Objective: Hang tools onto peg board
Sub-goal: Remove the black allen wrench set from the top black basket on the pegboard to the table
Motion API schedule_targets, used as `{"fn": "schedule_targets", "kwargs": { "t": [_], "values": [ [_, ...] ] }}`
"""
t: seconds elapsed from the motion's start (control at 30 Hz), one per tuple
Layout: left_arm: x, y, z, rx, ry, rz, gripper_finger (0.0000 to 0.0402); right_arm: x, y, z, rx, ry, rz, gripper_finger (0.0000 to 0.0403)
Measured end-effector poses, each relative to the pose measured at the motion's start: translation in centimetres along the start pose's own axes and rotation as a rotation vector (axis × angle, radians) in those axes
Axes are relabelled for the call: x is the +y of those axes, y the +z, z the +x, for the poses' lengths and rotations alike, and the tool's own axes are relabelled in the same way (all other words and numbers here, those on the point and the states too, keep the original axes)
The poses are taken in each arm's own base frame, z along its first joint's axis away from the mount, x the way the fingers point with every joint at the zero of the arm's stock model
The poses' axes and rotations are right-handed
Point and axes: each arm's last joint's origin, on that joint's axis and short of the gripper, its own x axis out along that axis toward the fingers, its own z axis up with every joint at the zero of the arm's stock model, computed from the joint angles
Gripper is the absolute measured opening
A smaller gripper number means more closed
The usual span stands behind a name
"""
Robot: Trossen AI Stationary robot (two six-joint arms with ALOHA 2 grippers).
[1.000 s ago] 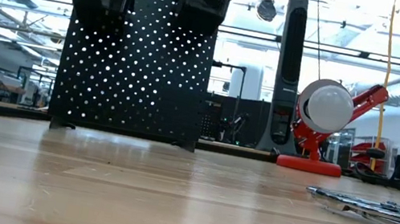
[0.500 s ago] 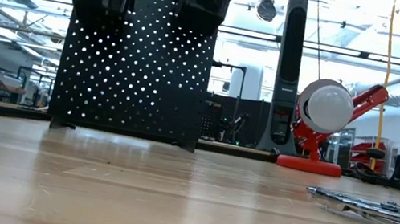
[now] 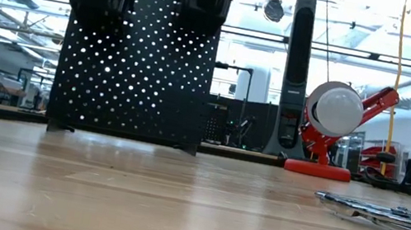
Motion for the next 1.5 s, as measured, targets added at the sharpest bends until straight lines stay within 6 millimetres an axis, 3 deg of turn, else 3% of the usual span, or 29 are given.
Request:
{"fn": "schedule_targets", "kwargs": {
  "t": [0.37, 0.77, 1.03, 1.27, 1.4, 1.5],
  "values": [
    [0.0, 0.0, 0.0, 0.002, 0.0, 0.001, 0.0013, -0.4, 0.0, 0.3, -0.028, -0.023, 0.087, 0.0009],
    [0.0, 0.0, 0.0, 0.0, 0.0, 0.001, 0.0013, 0.0, 0.8, -0.6, 0.032, -0.119, 0.055, 0.0],
    [0.0, 0.0, 0.0, -0.001, -0.001, 0.001, 0.0013, 0.7, 2.9, -4.2, 0.014, -0.199, 0.015, 0.0],
    [0.0, 0.1, 0.0, -0.009, -0.004, -0.006, 0.0013, 1.0, 4.5, -8.6, -0.04, -0.265, -0.005, 0.0],
    [-0.1, 0.1, 0.0, -0.004, -0.026, 0.0, 0.0013, 1.4, 5.4, -11.8, -0.086, -0.294, 0.02, 0.0],
    [-0.2, 1.3, -0.4, -0.023, -0.048, 0.008, 0.0013, 1.9, 6.0, -14.7, -0.163, -0.283, 0.062, 0.0]
  ]
}}
